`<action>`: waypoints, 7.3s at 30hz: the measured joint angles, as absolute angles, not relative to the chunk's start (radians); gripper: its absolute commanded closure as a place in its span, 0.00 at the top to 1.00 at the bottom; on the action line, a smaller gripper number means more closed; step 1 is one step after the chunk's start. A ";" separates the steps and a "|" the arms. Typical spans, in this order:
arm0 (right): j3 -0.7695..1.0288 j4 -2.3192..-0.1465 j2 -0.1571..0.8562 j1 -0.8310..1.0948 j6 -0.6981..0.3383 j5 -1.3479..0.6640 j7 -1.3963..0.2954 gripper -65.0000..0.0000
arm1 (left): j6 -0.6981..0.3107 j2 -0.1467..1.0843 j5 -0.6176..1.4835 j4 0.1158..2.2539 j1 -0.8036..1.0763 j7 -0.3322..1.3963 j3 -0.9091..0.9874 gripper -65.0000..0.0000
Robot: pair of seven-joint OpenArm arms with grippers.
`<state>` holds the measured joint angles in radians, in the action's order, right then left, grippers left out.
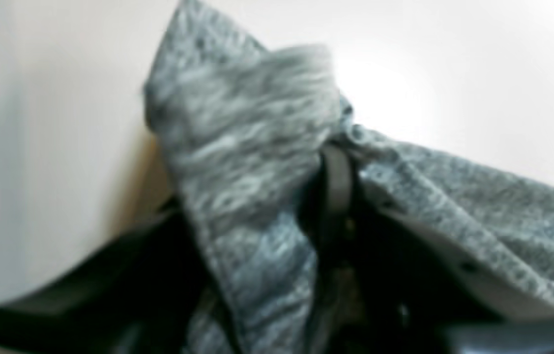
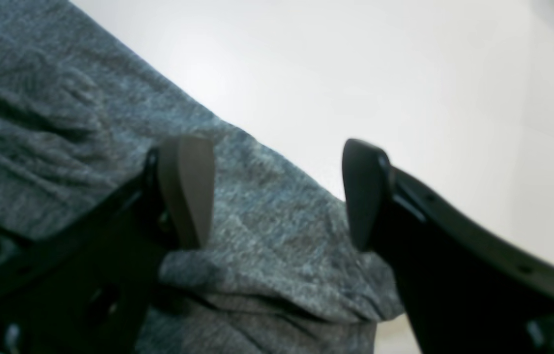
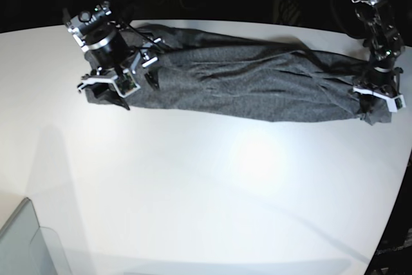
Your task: Layout the t-shirt on the table in an organized manner, then fold the t-shirt properly
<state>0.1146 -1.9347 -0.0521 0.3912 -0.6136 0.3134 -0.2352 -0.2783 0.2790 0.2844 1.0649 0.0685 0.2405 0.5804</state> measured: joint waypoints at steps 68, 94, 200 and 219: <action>0.152 -1.940 -0.053 0.369 -0.616 0.313 -0.233 0.63 | -0.257 0.019 -0.367 1.678 0.272 0.342 -0.087 0.00; 0.152 -1.940 -0.053 0.369 -0.616 0.313 -0.233 0.63 | -0.258 0.133 -0.366 1.744 0.298 0.312 -0.264 0.27; 0.324 -1.956 -0.118 0.404 -0.616 0.310 -0.225 0.63 | -0.257 -0.075 -0.123 1.926 0.241 0.565 0.077 0.19; 0.328 -1.956 -0.114 0.407 -0.616 0.310 -0.228 0.63 | -0.255 0.047 -0.121 1.598 0.120 0.560 -0.331 0.18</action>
